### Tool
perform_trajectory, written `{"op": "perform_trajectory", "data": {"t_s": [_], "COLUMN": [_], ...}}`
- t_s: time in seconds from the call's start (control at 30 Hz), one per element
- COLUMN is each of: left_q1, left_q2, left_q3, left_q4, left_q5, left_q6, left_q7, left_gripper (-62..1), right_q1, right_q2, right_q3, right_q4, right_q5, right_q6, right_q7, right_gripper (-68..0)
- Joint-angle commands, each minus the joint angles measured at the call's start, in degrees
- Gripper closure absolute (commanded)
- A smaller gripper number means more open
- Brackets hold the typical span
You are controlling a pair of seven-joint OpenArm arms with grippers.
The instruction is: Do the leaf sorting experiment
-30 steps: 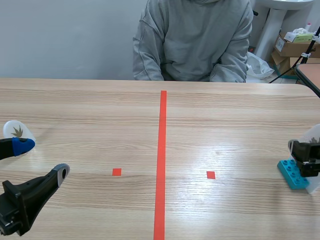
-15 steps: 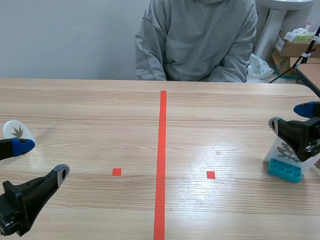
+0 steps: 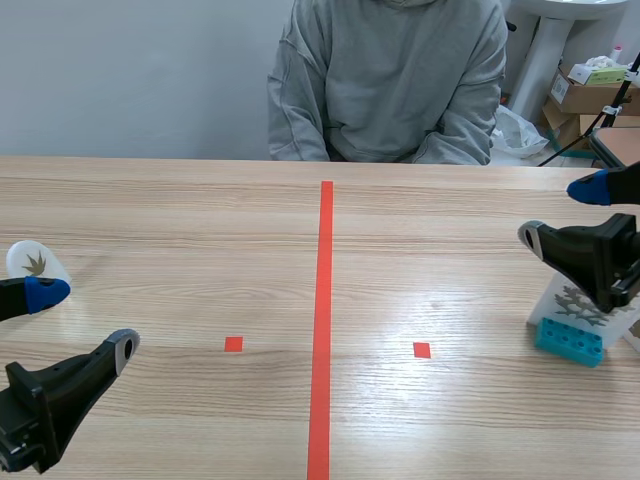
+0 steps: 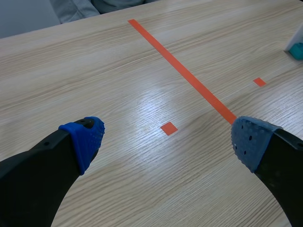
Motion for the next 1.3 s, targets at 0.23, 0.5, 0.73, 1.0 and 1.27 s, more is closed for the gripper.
{"op": "perform_trajectory", "data": {"t_s": [0.23,0.5,0.73,1.0,1.27], "left_q1": [-0.15,-0.15,-0.15,-0.15,-0.15], "left_q2": [0.13,0.13,0.13,0.15,0.13], "left_q3": [-0.37,-0.37,-0.37,-0.37,-0.37], "left_q4": [0.81,0.81,0.81,0.81,0.81], "left_q5": [-0.61,-0.61,-0.61,-0.61,-0.61], "left_q6": [0.09,0.09,0.09,0.09,0.09], "left_q7": [-0.85,-0.85,-0.83,-0.83,-0.83], "left_gripper": [-57.2,-57.2,-57.2,-57.2,-57.2], "right_q1": [0.52,0.50,-3.32,-8.66,-8.68], "right_q2": [4.81,3.48,3.21,3.23,3.61], "right_q3": [-9.14,-15.28,-11.65,-6.08,-5.99], "right_q4": [1.18,1.16,1.03,-2.14,-8.04], "right_q5": [1.88,1.92,6.80,10.40,13.44], "right_q6": [0.39,0.39,0.39,0.39,0.39], "right_q7": [-0.22,-0.15,0.26,0.28,7.91], "right_gripper": [-45.6,-45.6,-46.5,-47.5,-37.1]}}
